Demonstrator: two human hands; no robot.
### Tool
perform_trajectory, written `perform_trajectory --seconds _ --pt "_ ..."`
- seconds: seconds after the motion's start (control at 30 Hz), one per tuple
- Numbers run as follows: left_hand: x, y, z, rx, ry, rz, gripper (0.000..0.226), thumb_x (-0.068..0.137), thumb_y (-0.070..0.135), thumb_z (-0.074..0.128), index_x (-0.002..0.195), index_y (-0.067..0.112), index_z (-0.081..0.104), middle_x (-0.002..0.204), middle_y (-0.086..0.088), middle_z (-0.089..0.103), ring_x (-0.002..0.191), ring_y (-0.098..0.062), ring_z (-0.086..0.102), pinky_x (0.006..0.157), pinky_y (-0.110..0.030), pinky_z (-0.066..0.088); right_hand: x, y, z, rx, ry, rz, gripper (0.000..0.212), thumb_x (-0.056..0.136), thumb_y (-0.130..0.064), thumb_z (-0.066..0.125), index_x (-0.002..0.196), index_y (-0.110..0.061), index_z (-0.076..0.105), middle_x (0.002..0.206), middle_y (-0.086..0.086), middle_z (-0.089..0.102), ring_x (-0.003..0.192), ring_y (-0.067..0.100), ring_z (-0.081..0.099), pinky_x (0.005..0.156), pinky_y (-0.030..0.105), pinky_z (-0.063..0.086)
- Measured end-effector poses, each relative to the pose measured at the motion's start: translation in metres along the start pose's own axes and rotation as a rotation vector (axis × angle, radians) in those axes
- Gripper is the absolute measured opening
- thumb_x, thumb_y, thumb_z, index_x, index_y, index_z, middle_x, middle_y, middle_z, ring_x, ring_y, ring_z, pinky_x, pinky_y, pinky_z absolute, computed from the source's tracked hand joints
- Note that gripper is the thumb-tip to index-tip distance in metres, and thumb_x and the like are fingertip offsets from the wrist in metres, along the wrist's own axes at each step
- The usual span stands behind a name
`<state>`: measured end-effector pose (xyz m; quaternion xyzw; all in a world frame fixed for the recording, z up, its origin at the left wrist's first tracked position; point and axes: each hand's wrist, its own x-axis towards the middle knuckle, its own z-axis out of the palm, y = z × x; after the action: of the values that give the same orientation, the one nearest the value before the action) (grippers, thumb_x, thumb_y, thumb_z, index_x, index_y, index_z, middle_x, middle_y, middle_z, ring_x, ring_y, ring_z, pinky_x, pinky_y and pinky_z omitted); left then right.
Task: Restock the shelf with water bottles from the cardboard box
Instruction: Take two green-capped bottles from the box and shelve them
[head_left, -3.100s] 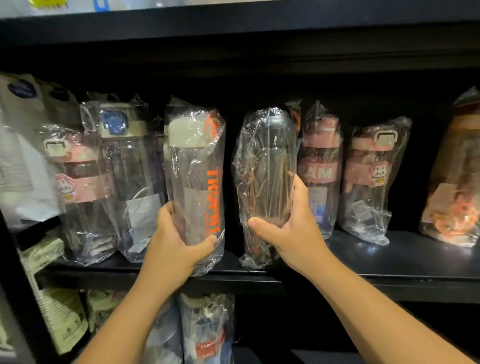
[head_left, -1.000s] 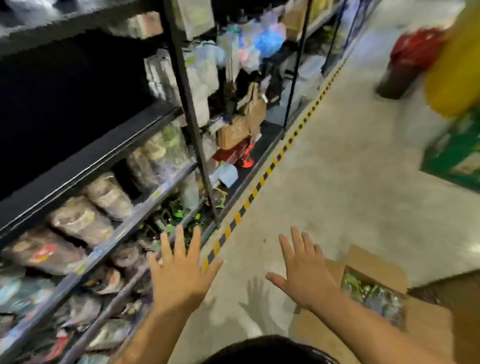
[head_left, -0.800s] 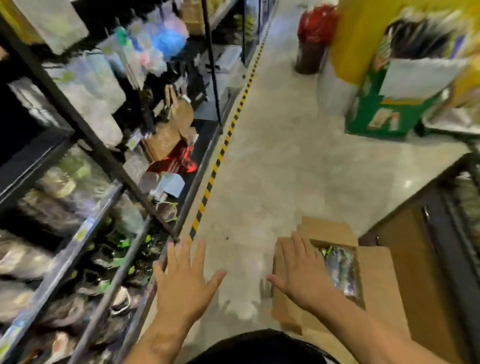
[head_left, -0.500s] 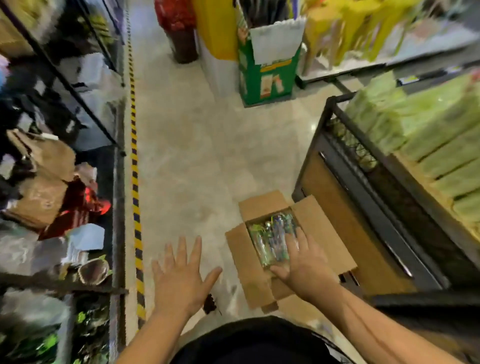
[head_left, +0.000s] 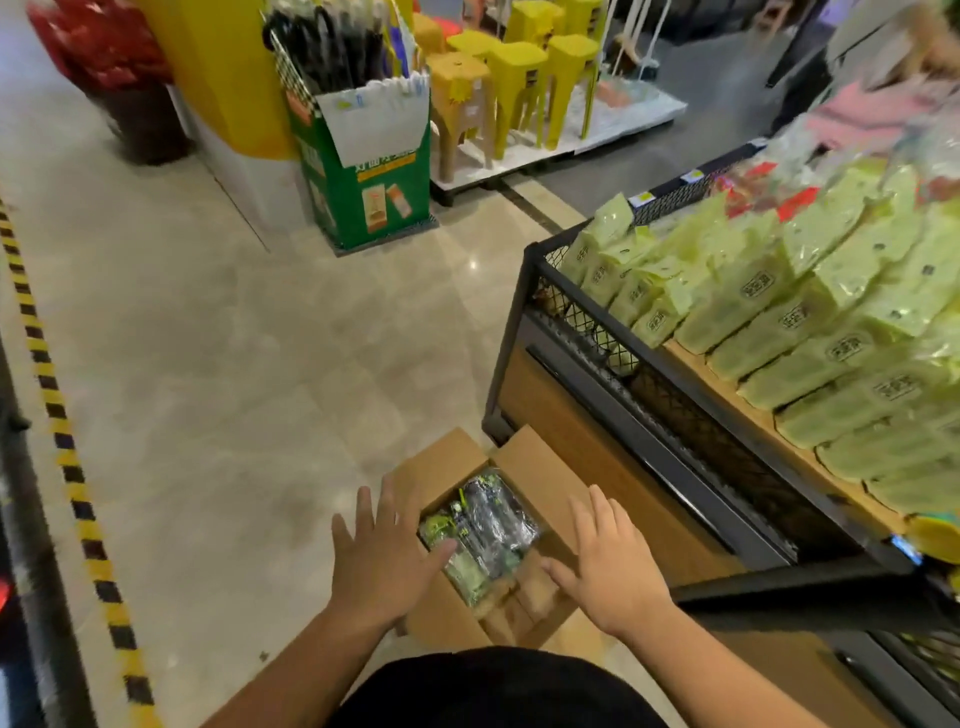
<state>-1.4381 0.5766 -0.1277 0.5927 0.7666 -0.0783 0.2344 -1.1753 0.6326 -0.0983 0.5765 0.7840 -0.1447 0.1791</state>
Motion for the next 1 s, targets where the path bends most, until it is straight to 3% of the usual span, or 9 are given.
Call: perform_trajectory --seconds 0.07,0.13,0.2,0.3,0.5,0.6,0.73,0.9,1.0 --pt "0.019 -0.016 -0.004 -0.003 -0.018 -0.002 0.118 0.058 0.09 -0.026 0.159 0.03 -0.014 0.168 -0.007 -0.016 0.154 -0.037 -0.01 0.12 -0.063 0.005 0.013 -0.012 -0.006 -0.023 -0.008 -0.007 0.112 0.07 -0.085 -0.008 0.162 -0.02 -0.001 0.169 0.01 -0.006 0.155 0.031 0.0 0.126 0.045 0.011" --pt "0.037 -0.029 -0.004 -0.053 -0.045 -0.017 0.1 0.078 0.088 -0.003 0.158 0.03 -0.016 0.168 -0.007 -0.016 0.154 -0.037 -0.009 0.121 -0.063 0.005 0.028 -0.021 -0.008 -0.047 -0.034 0.0 0.114 0.068 -0.085 -0.009 0.162 -0.02 0.001 0.169 0.01 -0.004 0.155 0.031 0.002 0.126 0.044 0.011" --pt "0.051 -0.04 -0.002 -0.098 -0.054 -0.029 0.094 0.087 0.084 0.013 0.158 0.03 -0.016 0.168 -0.008 -0.014 0.154 -0.037 -0.007 0.121 -0.063 0.007 0.045 -0.026 -0.005 -0.059 -0.055 0.011 0.101 0.081 -0.082 0.001 0.161 -0.021 0.005 0.169 0.01 -0.003 0.155 0.031 0.002 0.125 0.044 0.011" --pt "0.063 -0.053 0.003 -0.09 -0.069 -0.056 0.095 0.088 0.083 0.018 0.159 0.028 -0.012 0.169 -0.009 -0.01 0.154 -0.038 -0.004 0.12 -0.064 0.011 0.066 -0.025 0.002 -0.096 -0.12 0.012 0.088 0.095 -0.075 0.025 0.161 -0.021 0.006 0.169 0.011 -0.001 0.155 0.032 0.003 0.125 0.045 0.013" --pt "0.074 -0.052 0.009 -0.18 -0.138 -0.202 0.093 0.088 0.083 0.016 0.159 0.031 -0.014 0.168 -0.005 -0.018 0.154 -0.034 -0.012 0.121 -0.062 0.003 0.105 -0.001 0.009 -0.128 -0.198 -0.01 0.086 0.095 -0.072 0.033 0.161 -0.024 0.003 0.169 0.009 -0.002 0.155 0.031 0.005 0.125 0.047 0.016" --pt "0.077 -0.037 0.022 -0.212 -0.124 -0.294 0.092 0.089 0.082 0.018 0.159 0.031 -0.013 0.168 -0.004 -0.016 0.155 -0.033 -0.01 0.121 -0.061 0.006 0.131 0.023 0.011 -0.159 -0.221 -0.056 0.086 0.096 -0.07 0.032 0.161 -0.023 0.002 0.169 0.008 -0.004 0.155 0.03 0.004 0.124 0.046 0.017" --pt "0.081 -0.002 0.06 -0.204 -0.059 -0.472 0.094 0.087 0.084 0.015 0.161 0.029 -0.003 0.169 -0.005 -0.001 0.154 -0.034 0.005 0.117 -0.06 0.02 0.16 0.064 0.025 -0.201 -0.238 -0.174 0.086 0.096 -0.07 0.033 0.16 -0.021 0.004 0.169 0.008 0.001 0.154 0.029 0.011 0.122 0.045 0.023" --pt "0.079 0.076 0.117 -0.425 -0.107 -0.741 0.092 0.088 0.081 0.015 0.16 0.029 -0.008 0.169 -0.007 -0.003 0.154 -0.036 0.002 0.121 -0.06 0.015 0.204 0.128 0.049 -0.265 -0.352 -0.279 0.086 0.096 -0.068 0.038 0.161 -0.021 0.007 0.169 0.008 0.001 0.153 0.03 0.011 0.121 0.046 0.025" --pt "0.086 0.124 0.152 -0.505 -0.159 -0.789 0.093 0.087 0.082 0.017 0.16 0.029 -0.005 0.169 -0.007 0.0 0.154 -0.036 0.005 0.121 -0.059 0.017 0.233 0.151 0.063 -0.284 -0.368 -0.288 0.084 0.098 -0.065 0.038 0.161 -0.02 0.007 0.169 0.008 0.001 0.153 0.03 0.011 0.121 0.045 0.025"
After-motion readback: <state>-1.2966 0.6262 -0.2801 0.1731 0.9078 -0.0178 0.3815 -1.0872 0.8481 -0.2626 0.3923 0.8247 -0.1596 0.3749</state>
